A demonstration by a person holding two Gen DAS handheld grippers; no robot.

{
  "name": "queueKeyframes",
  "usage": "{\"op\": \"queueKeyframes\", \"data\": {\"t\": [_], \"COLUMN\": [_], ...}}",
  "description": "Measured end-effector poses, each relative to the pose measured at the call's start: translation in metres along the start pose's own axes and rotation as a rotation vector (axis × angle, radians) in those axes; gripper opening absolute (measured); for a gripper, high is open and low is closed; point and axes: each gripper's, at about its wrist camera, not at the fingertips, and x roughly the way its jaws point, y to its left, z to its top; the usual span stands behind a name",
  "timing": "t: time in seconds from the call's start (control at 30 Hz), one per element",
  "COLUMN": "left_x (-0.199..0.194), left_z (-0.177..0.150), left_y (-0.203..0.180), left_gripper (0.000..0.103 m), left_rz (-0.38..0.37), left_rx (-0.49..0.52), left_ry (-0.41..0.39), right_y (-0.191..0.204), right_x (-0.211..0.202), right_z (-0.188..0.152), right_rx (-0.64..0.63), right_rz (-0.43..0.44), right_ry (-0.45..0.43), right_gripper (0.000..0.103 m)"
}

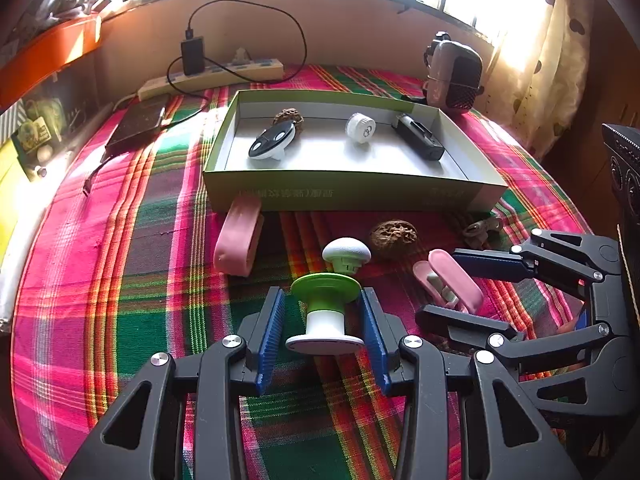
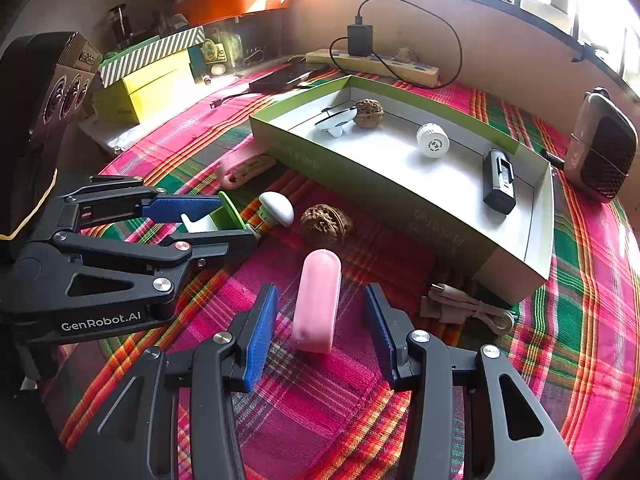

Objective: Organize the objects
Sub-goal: 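Close the left tool on the spool while the right tool grasps the pink cylinder, then carry the spool and the pink cylinder over the white box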

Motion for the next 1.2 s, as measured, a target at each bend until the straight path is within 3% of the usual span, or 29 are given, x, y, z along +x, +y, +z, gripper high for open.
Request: {"op": "queueKeyframes", "data": {"t": [0.2,0.5,1.2], "left_x": [0.0004,-0.0001,-0.0015], "left_z": [0.0000,0.0006,0.0010], "left_y": [0.0000,0.0017,0.0055], "left_gripper": [0.035,0.032,0.032], "left_rz": [-0.002,0.000,-0.004], "left_rx": [0.002,-0.006,-0.027], "left_ry": [0.000,-0.004,0.002], "right_y": [0.0007,-0.0030,-0.0047], "right_x": [-0.0003,-0.0011,-0.0015], "right_z": [0.0006,0.0010,0.0012], "right_rx": [-0.002,0.026,0.032], "right_rz": [-0.023,-0.053,-0.048], "right_ry": [0.001,-0.005,-0.005], "right_gripper": [0.042,0.019,0.019]}}
